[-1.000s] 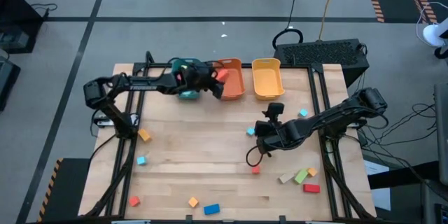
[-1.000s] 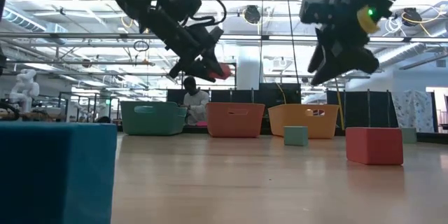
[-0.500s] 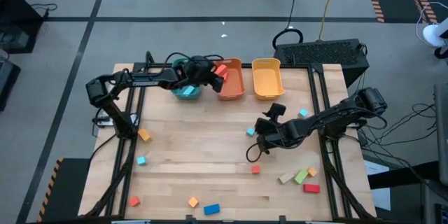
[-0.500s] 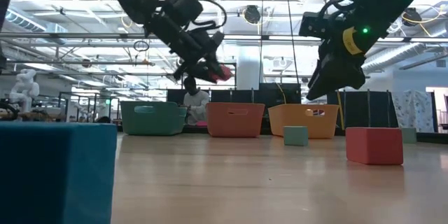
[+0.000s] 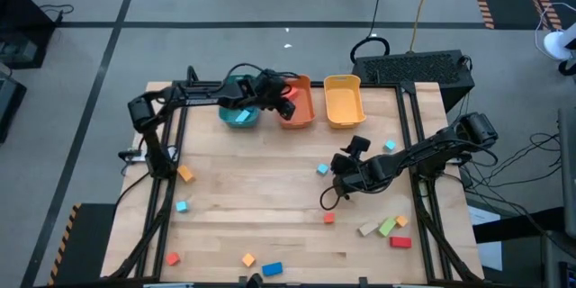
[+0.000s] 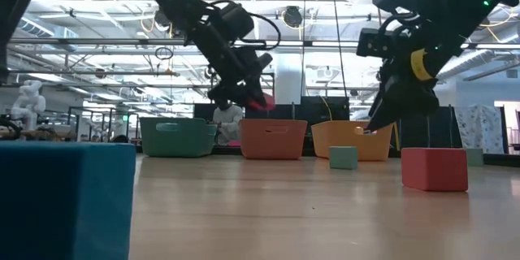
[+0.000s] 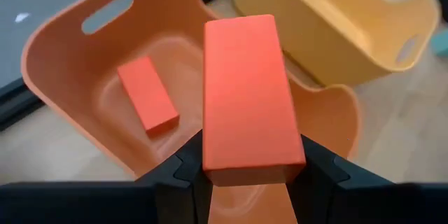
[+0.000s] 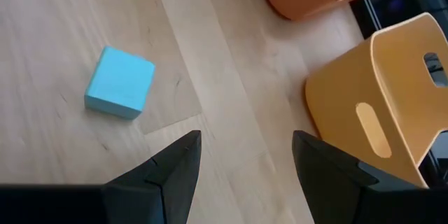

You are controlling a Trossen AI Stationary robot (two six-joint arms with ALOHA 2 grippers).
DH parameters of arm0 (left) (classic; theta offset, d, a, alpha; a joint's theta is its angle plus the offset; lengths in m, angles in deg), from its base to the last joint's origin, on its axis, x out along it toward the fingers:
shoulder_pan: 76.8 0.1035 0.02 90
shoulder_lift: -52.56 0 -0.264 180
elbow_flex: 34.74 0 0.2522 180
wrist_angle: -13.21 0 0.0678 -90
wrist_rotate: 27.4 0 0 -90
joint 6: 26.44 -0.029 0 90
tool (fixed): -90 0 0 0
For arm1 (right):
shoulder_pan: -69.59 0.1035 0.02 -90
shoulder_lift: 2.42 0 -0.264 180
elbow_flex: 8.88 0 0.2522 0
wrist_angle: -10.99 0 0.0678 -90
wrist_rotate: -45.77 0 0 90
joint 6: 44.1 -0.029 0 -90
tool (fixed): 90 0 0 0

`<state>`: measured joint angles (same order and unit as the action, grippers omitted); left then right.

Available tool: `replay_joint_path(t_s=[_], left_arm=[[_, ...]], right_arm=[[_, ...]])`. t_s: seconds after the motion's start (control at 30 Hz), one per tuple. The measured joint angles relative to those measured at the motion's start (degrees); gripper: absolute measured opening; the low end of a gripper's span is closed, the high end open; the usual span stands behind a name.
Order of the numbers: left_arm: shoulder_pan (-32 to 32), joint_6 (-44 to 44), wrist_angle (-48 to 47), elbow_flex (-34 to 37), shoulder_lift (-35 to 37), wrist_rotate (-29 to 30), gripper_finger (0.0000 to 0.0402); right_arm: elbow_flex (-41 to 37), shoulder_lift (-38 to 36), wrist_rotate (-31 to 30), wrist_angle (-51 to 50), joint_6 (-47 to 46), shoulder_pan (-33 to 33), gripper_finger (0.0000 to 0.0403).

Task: Sort blocks by size
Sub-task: Put the orange thick rectangular block into the orange bin, then put the yellow thick rectangular block into the orange bin

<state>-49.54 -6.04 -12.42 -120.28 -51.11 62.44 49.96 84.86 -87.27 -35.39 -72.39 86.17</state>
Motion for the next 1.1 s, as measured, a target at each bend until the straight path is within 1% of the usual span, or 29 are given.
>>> replay_joint_path(t_s=[0.27,0.43,0.57,0.63,0.77,0.83,0.93,1.03,1.1], left_arm=[[1.46,-1.87,-7.66,-4.89,-3.94,0.41,0.0139],[2.24,-2.8,-8.4,-5.59,-5.64,0.37,0.0139],[2.34,-2.88,-8.55,-5.59,-5.78,0.19,0.014],[2.34,-3.37,-8.26,-5.59,-5.78,0.19,0.0163],[2.12,-4.81,-8.25,-5.59,-5.71,0.1,0.0239],[2.06,-4.83,-8.3,-5.59,-5.7,-0.58,0.0264],[2.06,-4.85,-8.64,-5.59,-4.68,-2.39,0.0282],[1.82,-5.77,-10.3,-5.59,-1.77,-3.04,0.0283],[1.32,-7.02,-13.39,-5.59,1.37,-2.61,0.0281]], right_arm=[[-0.02,0.0,0.09,-0.3,0.63,0.02,0.021],[-0.02,0.02,5.12,-0.31,3.73,0.33,0.021],[0.0,0.02,6.12,-0.43,3.99,0.42,0.021],[0.0,0.02,6.09,-0.96,3.81,0.42,0.021],[0.0,0.02,7.21,-2.38,3.08,0.4,0.021],[0.0,0.01,7.27,-3.22,2.04,0.4,0.021],[0.0,0.02,7.27,-4.05,1.38,0.39,0.021],[0.0,0.01,7.09,-4.74,1.48,0.37,0.021],[0.0,0.02,6.94,-5.19,1.55,0.38,0.021]])
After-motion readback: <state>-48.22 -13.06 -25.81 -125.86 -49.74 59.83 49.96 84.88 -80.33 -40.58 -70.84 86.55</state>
